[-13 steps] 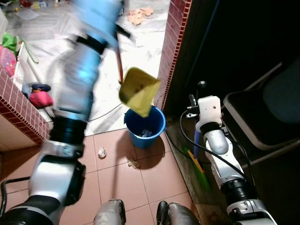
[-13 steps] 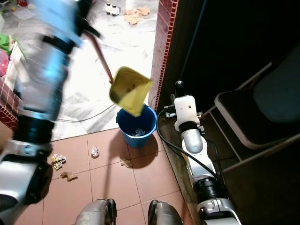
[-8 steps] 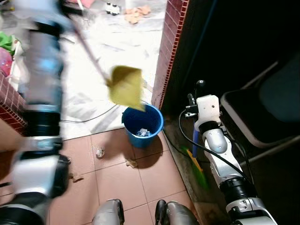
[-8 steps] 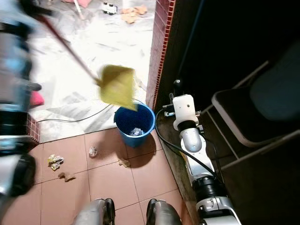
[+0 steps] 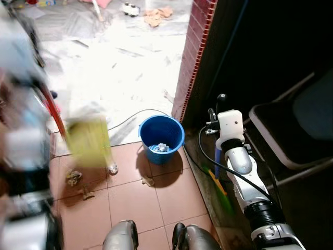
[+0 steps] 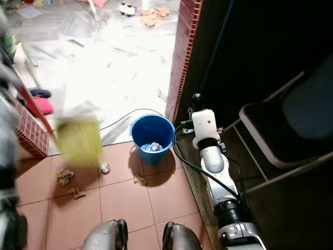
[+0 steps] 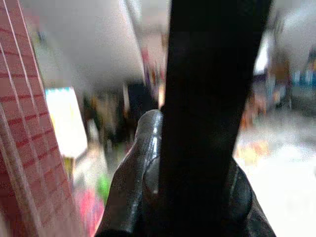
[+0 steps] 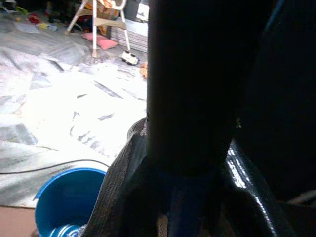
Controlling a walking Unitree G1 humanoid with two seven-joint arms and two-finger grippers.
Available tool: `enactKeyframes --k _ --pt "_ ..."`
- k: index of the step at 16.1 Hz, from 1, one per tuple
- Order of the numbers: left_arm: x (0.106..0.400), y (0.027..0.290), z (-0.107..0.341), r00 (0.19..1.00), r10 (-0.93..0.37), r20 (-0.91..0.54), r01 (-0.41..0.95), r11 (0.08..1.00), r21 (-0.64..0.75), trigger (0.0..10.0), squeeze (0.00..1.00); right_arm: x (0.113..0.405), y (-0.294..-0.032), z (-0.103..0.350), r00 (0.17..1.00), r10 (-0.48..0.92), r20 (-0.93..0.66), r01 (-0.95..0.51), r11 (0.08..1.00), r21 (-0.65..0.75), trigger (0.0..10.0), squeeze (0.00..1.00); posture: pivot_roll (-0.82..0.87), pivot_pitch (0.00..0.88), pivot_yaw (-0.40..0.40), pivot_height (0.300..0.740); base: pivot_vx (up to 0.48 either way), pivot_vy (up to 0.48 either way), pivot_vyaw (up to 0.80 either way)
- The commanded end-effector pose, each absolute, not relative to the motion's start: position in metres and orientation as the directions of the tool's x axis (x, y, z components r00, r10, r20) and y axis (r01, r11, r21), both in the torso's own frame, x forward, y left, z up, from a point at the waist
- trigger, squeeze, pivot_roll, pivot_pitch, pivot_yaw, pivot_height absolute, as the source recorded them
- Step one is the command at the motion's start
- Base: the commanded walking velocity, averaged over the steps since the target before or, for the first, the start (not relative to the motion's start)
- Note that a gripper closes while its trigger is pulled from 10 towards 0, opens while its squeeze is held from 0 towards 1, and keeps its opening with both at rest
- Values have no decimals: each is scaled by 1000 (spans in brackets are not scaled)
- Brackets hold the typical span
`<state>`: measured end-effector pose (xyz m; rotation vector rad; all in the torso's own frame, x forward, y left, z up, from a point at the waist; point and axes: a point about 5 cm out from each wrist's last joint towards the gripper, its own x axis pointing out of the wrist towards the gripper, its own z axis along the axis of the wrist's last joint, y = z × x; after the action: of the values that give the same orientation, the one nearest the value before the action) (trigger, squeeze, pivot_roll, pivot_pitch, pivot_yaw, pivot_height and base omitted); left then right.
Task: Sweep floor
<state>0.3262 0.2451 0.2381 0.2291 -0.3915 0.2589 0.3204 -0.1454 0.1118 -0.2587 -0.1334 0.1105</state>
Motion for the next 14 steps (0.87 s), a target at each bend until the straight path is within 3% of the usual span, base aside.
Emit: enactKeyframes --k 1,7,9,14 --pt "320 233 260 850 161 502 -278 946 168 10000 0 321 -144 115 981 142 128 -105 960 -260 10000 0 21 136 -64 740 0 0 0" --pt "316 212 217 910 208 359 -285 942 176 10000 0 318 -124 111 962 257 87 -240 956 -170 10000 0 15 134 -60 740 0 0 0" --pt "305 187 196 929 241 279 -275 958 87 10000 0 316 -118 111 961 263 91 -247 957 -150 10000 0 12 132 -59 740 0 0 588" --pt "305 180 193 956 166 242 -189 979 78 10000 0 315 -112 110 949 305 84 -293 947 -129 10000 0 17 125 -59 740 0 0 450"
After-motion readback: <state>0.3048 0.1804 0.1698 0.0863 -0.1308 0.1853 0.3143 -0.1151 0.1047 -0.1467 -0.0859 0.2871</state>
